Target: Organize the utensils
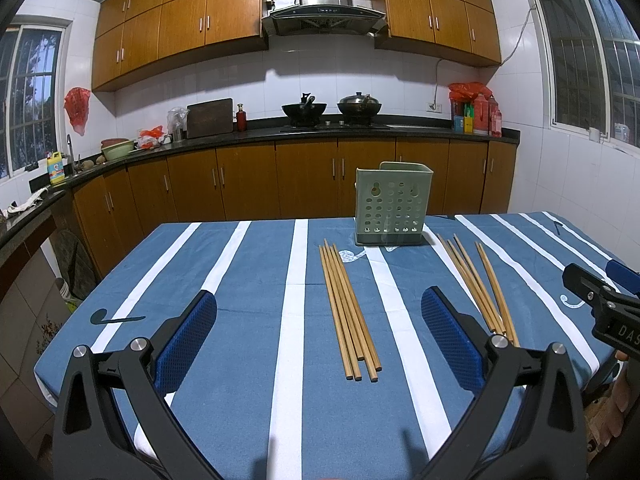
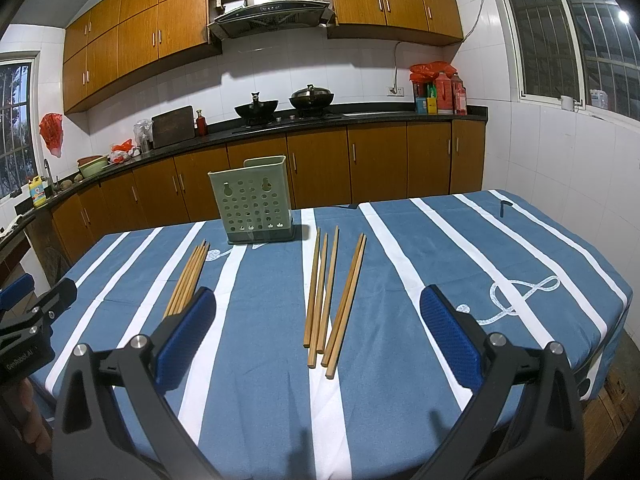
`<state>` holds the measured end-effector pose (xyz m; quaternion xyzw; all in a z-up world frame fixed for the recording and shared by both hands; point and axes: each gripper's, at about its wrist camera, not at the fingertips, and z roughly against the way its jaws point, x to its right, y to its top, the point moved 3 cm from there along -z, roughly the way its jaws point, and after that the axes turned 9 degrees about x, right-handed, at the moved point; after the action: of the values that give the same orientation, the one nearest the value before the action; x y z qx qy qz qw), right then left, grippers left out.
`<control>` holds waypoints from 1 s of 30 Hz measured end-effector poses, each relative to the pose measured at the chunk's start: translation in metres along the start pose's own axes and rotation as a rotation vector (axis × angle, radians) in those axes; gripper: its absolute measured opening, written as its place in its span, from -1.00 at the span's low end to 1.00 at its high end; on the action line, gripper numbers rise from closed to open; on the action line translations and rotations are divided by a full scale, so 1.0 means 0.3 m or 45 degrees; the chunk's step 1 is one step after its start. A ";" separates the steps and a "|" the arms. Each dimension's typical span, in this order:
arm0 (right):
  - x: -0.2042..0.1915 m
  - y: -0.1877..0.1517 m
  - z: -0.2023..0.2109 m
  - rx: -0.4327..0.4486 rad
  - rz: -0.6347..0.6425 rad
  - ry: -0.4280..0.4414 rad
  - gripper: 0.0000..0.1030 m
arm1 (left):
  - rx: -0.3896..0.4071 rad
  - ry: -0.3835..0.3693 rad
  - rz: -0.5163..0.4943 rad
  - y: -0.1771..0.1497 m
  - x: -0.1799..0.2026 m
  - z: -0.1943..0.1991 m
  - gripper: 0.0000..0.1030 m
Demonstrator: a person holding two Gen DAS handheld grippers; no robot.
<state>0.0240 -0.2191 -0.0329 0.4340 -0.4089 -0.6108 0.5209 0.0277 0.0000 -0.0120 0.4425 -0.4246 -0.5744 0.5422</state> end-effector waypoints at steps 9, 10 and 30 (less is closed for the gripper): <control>0.000 0.000 0.000 -0.001 -0.001 0.000 0.92 | -0.001 0.000 0.000 0.000 0.000 0.000 0.97; 0.000 0.000 0.000 0.000 -0.001 -0.001 0.92 | -0.001 0.000 0.000 0.000 0.000 0.000 0.97; 0.009 0.002 -0.032 -0.023 0.002 -0.015 0.92 | -0.022 0.022 -0.003 -0.001 0.003 -0.021 0.97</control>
<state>0.0331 -0.2224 -0.0356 0.4252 -0.4068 -0.6168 0.5228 0.0338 -0.0008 -0.0139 0.4433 -0.4145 -0.5749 0.5488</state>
